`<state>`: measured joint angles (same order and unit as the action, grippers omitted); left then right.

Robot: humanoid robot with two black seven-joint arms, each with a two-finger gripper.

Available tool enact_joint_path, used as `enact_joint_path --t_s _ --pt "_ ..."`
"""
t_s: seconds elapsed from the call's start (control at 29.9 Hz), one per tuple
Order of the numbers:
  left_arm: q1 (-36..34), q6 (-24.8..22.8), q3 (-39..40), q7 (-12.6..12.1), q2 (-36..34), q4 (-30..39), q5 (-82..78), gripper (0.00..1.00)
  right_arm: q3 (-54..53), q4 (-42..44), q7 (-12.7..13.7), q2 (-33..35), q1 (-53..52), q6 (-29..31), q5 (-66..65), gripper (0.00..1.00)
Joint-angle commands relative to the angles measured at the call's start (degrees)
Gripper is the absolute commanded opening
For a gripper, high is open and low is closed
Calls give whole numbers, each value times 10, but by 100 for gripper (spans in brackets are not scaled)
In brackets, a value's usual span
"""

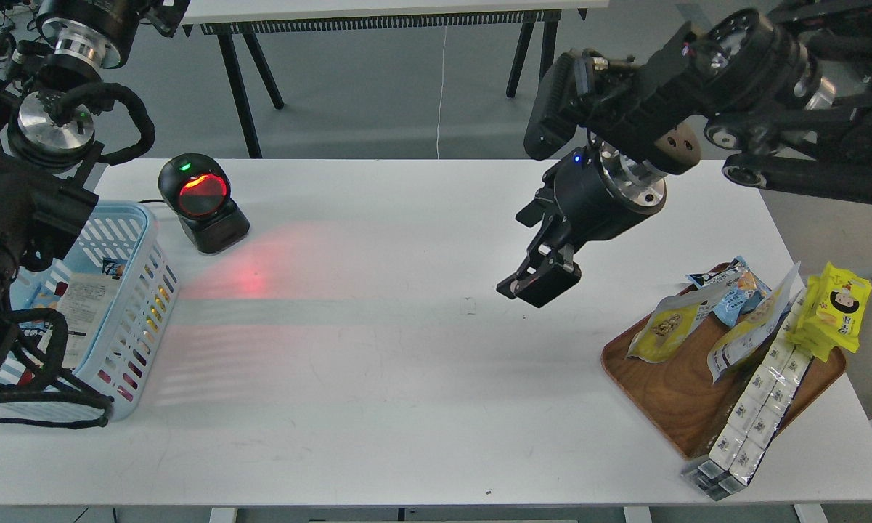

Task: Scan snack and place in basket
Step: 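Move the right gripper down over the yellow snack bag on the tray, then grasp the yellow snack bag with the right gripper and lift it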

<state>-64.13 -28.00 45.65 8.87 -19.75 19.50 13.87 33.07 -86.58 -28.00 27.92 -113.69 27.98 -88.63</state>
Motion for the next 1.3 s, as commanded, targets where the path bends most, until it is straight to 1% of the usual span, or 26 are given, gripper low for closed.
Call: enact_joint_path --t_s 0.0,0.03,0.13,0.23,0.33,0.5,0.6,0.77,0.87,0.9,0.97,1.14,1.27 --pt "1 0 0 0 -1 0 0 100 28 -45 0 40 -8 0 -79 98" --pt "1 0 0 0 -1 0 0 100 36 -49 0 47 -7 0 -99 98" --pt "1 0 0 0 -3 0 0 100 90 -54 0 74 -3 -40 -181 98" --pt "1 0 0 0 -6 0 -1 100 110 -51 0 88 15 -64 -225 97" --pt "1 0 0 1 -6 0 0 100 111 -45 0 98 36 -65 -232 95" --pt "2 0 -1 0 -7 0 -1 100 111 2 0 101 79 -68 -235 92" --pt "3 0 -2 0 -8 0 -1 100 111 32 0 105 103 -69 -240 87" --pt "4 0 -4 1 -9 -1 -1 100 109 56 0 105 133 -86 -242 85" --pt "5 0 -4 1 -8 -1 -1 100 110 71 0 106 139 -87 -243 84" --pt "5 0 -4 1 -8 -1 -1 100 110 77 0 106 144 -87 -243 82" --pt "5 0 -3 1 -8 -1 -1 100 109 88 0 104 153 -88 -243 73" --pt "6 0 -5 1 -9 -2 -1 100 106 96 0 100 162 -88 -242 60" --pt "8 0 -5 1 -9 -3 -1 100 105 96 0 99 162 -88 -240 43"
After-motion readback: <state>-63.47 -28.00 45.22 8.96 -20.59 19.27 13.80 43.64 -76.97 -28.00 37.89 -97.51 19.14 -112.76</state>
